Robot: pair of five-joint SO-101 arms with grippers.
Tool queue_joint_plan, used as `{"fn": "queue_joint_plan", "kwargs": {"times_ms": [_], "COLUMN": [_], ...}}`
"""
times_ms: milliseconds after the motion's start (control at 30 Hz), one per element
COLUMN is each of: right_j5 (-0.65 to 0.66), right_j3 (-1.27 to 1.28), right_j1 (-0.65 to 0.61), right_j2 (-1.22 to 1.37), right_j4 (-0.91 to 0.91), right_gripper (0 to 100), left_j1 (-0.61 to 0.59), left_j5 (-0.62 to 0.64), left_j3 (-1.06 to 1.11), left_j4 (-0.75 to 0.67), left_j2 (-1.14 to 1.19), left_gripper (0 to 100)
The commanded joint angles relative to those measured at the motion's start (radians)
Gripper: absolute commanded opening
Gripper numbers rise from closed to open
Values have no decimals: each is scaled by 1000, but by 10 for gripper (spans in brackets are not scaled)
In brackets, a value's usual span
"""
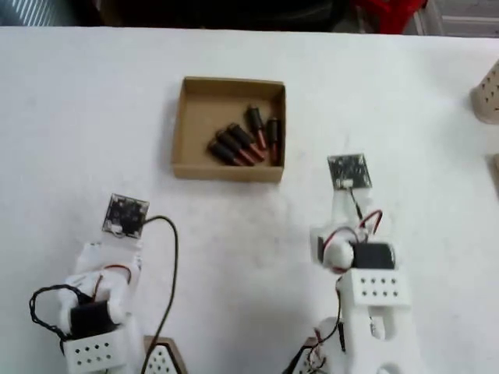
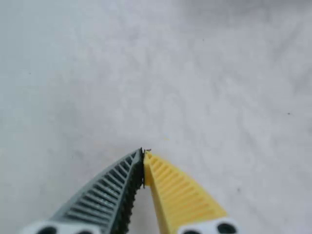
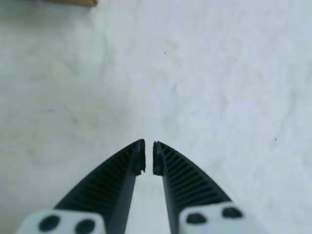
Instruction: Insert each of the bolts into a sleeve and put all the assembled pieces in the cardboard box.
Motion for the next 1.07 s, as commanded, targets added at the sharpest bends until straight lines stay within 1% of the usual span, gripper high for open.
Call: {"fn": "queue_joint_plan", "kwargs": {"times_ms": [0, 333, 567, 633, 1033], "right_j5": [8, 8, 8, 8, 5], "right_j3": [115, 385, 446, 446, 446], "right_j1": [2, 7, 2, 1, 7], "right_j2": [-130, -510, -800, -794, -791], "right_j4": [-42, -27, 213, 236, 228], "right_gripper": [17, 18, 18, 18, 18], "left_j1": [5, 5, 5, 5, 5], "left_j5": [-3, -3, -3, -3, -3], "left_j3": [-2, -2, -2, -2, -2], "left_j4": [5, 5, 5, 5, 5], "left_j2": [-8, -8, -8, -8, -8], "left_gripper": [24, 24, 24, 24, 24]}}
